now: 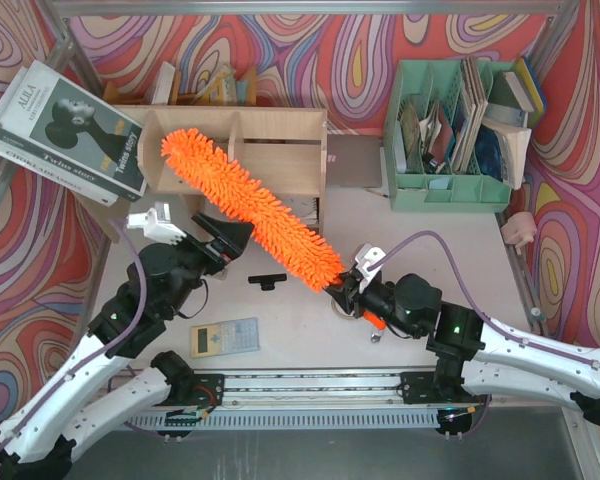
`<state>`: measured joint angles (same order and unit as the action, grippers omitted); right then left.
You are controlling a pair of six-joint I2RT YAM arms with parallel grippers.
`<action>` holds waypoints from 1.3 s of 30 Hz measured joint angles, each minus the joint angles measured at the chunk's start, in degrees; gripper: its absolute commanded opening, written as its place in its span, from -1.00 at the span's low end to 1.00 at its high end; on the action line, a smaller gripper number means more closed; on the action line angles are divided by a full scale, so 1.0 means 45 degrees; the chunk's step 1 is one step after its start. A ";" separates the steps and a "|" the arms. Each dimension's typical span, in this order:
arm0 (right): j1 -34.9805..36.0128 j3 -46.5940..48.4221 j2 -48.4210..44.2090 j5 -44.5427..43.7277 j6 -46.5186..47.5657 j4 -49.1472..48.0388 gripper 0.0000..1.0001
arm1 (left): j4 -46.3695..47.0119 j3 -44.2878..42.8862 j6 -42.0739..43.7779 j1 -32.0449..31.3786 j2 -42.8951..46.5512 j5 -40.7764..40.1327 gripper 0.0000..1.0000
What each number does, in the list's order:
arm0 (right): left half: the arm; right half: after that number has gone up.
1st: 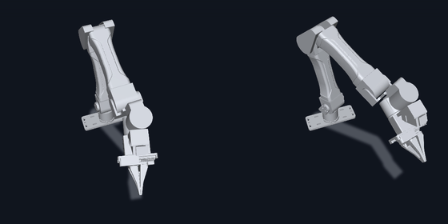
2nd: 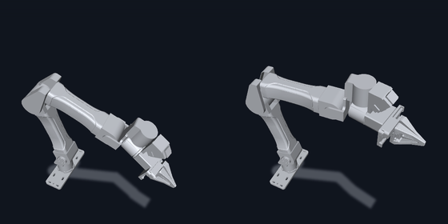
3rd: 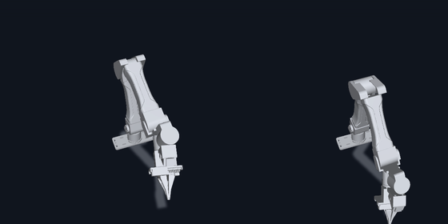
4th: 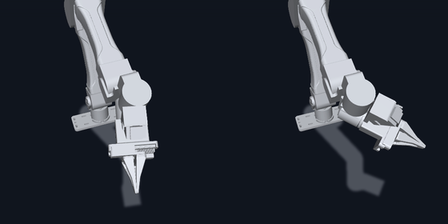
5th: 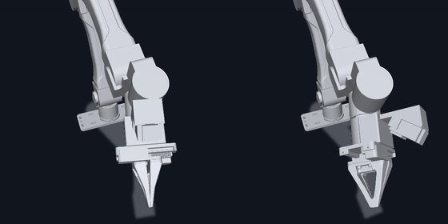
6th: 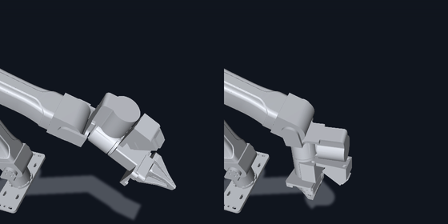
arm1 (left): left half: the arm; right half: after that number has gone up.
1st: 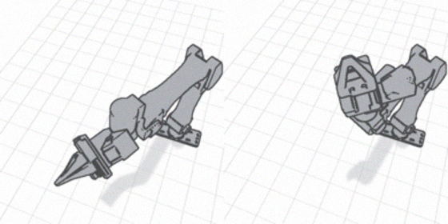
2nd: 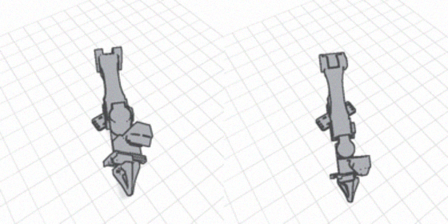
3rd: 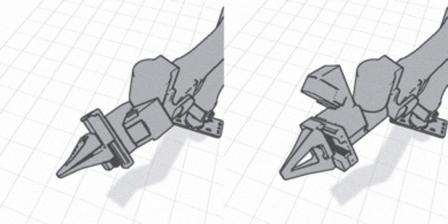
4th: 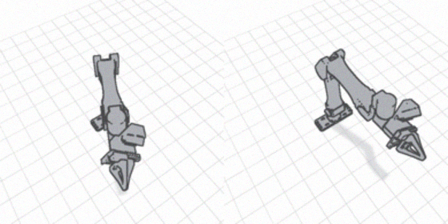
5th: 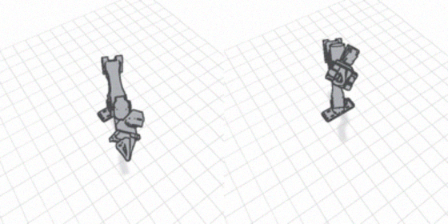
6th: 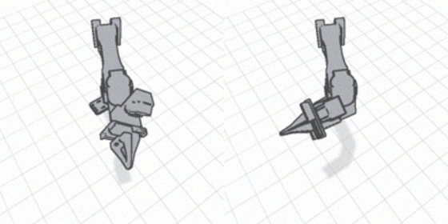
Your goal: Dust the bookshelf with a duster
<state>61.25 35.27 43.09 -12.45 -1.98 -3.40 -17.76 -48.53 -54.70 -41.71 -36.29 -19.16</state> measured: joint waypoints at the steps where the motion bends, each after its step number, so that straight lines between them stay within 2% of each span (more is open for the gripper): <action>1: 0.0000 0.0000 0.0000 0.0024 0.0000 -0.0063 -1.00 | 0.0233 -0.0005 0.0058 -0.0185 -0.0078 -0.0034 0.96; 9: 0.0000 0.0000 0.0000 0.0559 0.0010 -0.0500 -1.00 | 0.1603 -0.0029 0.0355 -0.1379 -0.0665 -0.0437 0.92; 20: 0.0000 0.0005 -0.0117 0.1447 0.0005 -0.0733 -1.00 | 0.2443 -0.0709 0.0661 -0.1996 -0.1909 -0.0738 0.84; 24: 0.0000 0.0005 -0.0330 0.1651 0.0005 -0.0729 -1.00 | 0.2565 -0.0719 0.0695 -0.2089 -0.2089 -0.0928 0.74; 30: 0.0000 0.0005 -0.0505 0.1860 0.0005 -0.0729 -1.00 | 0.2667 -0.0729 0.0782 -0.2278 -0.2351 -0.1151 0.42; 39: 0.0000 0.0005 -0.0515 0.1865 0.0000 -0.0738 -1.00 | 0.2837 -0.0923 0.0981 -0.2647 -0.2633 -0.1588 -0.32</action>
<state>61.25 35.29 40.77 -4.05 -1.98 -6.72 -4.99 -52.69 -50.28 -53.63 -48.14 -26.30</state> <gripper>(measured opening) 0.328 0.456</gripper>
